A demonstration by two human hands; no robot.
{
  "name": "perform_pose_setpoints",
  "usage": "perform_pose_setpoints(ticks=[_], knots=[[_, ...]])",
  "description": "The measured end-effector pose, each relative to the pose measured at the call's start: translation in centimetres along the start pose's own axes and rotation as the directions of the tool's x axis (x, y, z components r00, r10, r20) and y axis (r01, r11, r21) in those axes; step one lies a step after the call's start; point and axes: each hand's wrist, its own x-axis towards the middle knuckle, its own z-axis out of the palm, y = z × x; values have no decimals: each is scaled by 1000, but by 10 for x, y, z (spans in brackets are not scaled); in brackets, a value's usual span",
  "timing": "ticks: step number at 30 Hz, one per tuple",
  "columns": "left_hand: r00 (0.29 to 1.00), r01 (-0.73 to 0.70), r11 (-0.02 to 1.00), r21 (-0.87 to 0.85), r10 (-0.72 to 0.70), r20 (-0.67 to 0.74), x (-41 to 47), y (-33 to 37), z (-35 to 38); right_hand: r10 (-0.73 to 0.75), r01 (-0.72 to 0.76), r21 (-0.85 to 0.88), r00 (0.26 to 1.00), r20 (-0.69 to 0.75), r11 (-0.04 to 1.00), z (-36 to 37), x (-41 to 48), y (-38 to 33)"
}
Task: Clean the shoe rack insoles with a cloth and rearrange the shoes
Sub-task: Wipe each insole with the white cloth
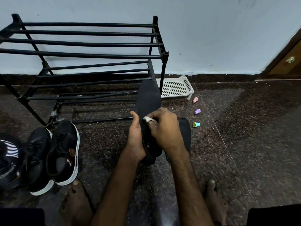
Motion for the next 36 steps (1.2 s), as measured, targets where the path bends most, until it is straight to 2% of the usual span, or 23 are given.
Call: perform_pose_setpoints(ticks=[2,4,6,7,8,10,11,13,15,17,18,22,26,28,32,36], knots=[[999,18,1000,2,-18,33,-2,3,1,-29,23,65,995,99,998,1,1,-3],[1000,5,1000,9,-5,-7,-4,7,1,-8,-19,132,980,199,991,-4,-1,1],[998,-23,999,-26,22,-51,-4,11,3,57,-68,172,996,65,983,-10,-4,11],[996,-48,998,-34,46,-72,-3,13,4,130,-121,232,991,-25,965,-13,-5,17],[991,-81,996,-25,78,-109,-1,14,4,220,-191,330,974,-52,925,-14,-6,24],[974,-133,991,7,132,-182,1,16,0,347,-339,477,935,74,811,-18,-8,35],[970,-137,990,21,139,-200,1,17,-3,348,-383,478,923,164,791,-20,-9,39],[967,-125,992,26,127,-223,1,17,-6,302,-440,500,893,334,746,-23,-12,43],[965,-107,994,7,105,-239,2,16,-8,236,-501,570,848,476,651,-24,-17,38],[963,-106,993,-51,90,-255,3,17,-7,220,-525,595,832,510,608,-19,-19,33],[961,-107,992,-72,85,-261,4,17,-6,252,-516,592,844,472,618,-14,-18,33],[966,-84,988,-130,48,-253,2,14,1,373,-433,393,901,224,811,1,-13,31],[957,-178,963,-201,122,-265,-5,15,5,397,-414,391,909,127,822,2,-12,26],[952,-231,945,-230,171,-253,-6,15,7,355,-367,370,929,102,854,1,-13,22],[957,-248,939,-238,199,-210,-4,18,10,99,-113,96,985,144,989,-6,-14,9],[954,-270,925,-269,220,-204,-5,20,6,-9,-8,48,942,334,999,-13,-14,-3]])
